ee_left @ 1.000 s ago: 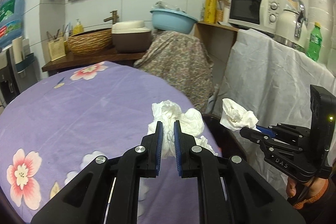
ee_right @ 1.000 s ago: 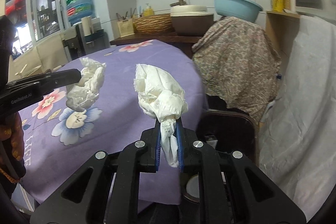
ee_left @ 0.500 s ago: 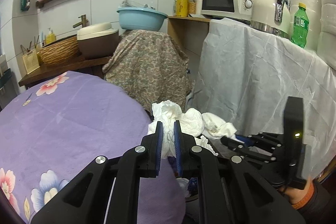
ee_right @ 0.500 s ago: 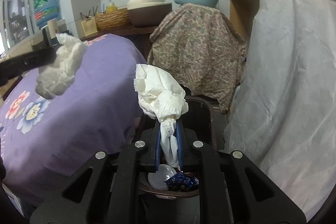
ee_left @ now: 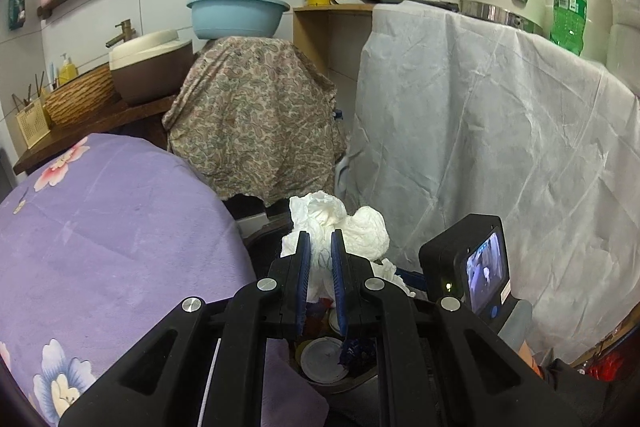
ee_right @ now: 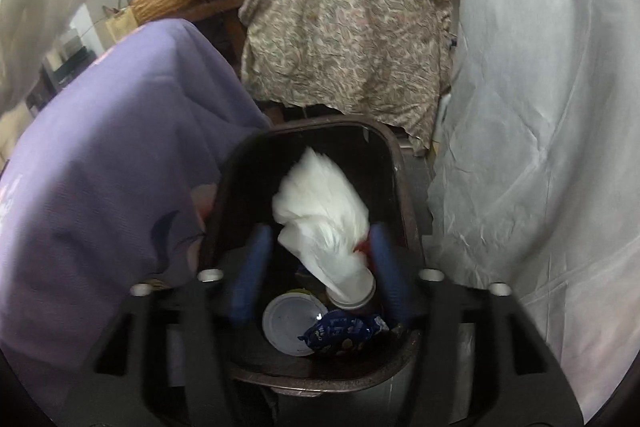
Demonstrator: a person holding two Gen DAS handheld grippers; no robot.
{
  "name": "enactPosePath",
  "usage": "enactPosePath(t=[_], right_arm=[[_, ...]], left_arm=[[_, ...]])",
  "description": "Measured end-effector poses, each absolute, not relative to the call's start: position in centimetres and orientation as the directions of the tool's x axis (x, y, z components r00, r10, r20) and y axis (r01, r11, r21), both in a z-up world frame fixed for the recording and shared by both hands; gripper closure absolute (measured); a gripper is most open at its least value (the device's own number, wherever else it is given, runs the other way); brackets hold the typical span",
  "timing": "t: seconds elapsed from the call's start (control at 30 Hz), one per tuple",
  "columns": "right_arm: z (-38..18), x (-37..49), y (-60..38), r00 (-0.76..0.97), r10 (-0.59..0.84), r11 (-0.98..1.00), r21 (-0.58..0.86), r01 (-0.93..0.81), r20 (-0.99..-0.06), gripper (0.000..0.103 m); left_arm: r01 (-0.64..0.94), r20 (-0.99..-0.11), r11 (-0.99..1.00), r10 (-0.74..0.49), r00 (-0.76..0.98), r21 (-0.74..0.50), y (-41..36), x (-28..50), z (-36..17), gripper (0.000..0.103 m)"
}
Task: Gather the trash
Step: 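Carry both tissues to the bin and open both grippers over it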
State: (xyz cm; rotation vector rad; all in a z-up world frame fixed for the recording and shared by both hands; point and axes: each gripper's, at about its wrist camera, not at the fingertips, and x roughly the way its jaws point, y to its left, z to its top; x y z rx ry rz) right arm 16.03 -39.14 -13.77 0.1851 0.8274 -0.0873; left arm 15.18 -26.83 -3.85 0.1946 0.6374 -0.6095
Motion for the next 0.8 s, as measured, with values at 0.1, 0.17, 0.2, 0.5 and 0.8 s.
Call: enactPosePath(t=[0.1, 0.17, 0.2, 0.5, 0.8], right_arm=[[-14.0, 15.6, -39.2, 0.665, -0.008, 0.980, 0.125, 0.152, -0.746, 0.042], [-13.7, 14.9, -39.4, 0.665, -0.022, 0.980, 0.114, 0.160, -0.747, 0.041], [-13.6, 14.6, -39.5, 0.667, -0.029, 0.980, 0.109, 0.165, -0.745, 0.040], [-11.8, 10.3, -40.2, 0.678, -0.078, 0.976, 0.083, 0.202, -0.731, 0.038], [-10.9, 7.5, -40.5, 0.688, -0.115, 0.969, 0.070, 0.235, -0.716, 0.031]], left_arm=[[0.598, -0.626, 0.801, -0.471, 0.622, -0.008, -27.7, 15.4, -4.6, 0.091], [0.606, -0.634, 0.795, -0.471, 0.613, -0.004, -28.3, 15.4, -5.0, 0.091], [0.612, -0.640, 0.791, -0.471, 0.608, -0.001, -28.8, 15.5, -5.3, 0.091], [0.632, -0.690, 0.775, -0.450, 0.566, 0.013, -31.2, 16.6, -7.5, 0.091], [0.622, -0.694, 0.783, -0.446, 0.566, 0.005, -31.4, 17.3, -8.1, 0.048]])
